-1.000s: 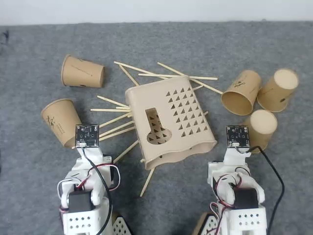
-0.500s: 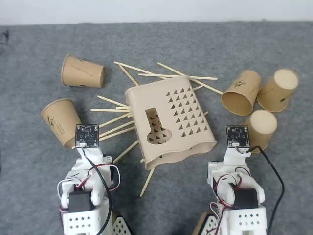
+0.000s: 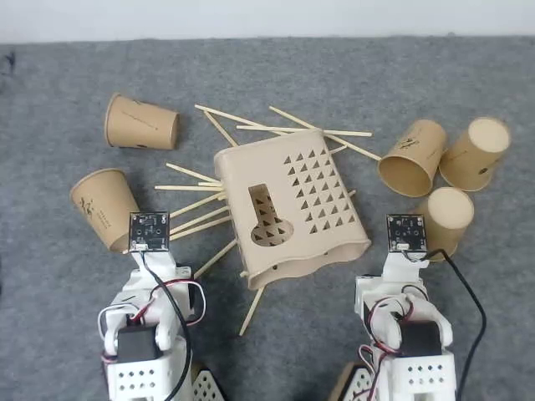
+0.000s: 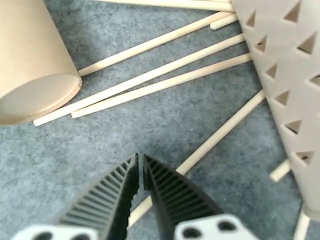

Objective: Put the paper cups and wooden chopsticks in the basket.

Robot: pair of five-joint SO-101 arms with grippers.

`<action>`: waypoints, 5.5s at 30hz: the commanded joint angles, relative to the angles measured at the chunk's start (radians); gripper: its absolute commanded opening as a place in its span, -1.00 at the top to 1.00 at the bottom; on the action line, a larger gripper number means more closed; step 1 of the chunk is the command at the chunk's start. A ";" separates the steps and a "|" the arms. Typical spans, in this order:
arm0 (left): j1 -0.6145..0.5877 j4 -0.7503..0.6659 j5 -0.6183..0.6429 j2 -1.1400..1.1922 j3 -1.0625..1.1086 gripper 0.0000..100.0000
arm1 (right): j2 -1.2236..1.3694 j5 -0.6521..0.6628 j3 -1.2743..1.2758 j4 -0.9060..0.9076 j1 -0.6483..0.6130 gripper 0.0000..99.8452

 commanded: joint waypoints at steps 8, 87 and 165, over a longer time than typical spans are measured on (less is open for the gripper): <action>-0.003 0.008 0.008 -0.014 -0.015 0.97 | -0.012 0.000 0.017 -0.016 -0.001 0.98; 0.146 -0.356 -0.078 -0.015 -0.019 0.82 | 0.053 0.592 -0.468 -0.002 -0.363 0.60; 0.201 -0.356 -0.081 -0.009 -0.015 0.82 | 1.098 1.077 -1.014 -0.150 -0.519 0.99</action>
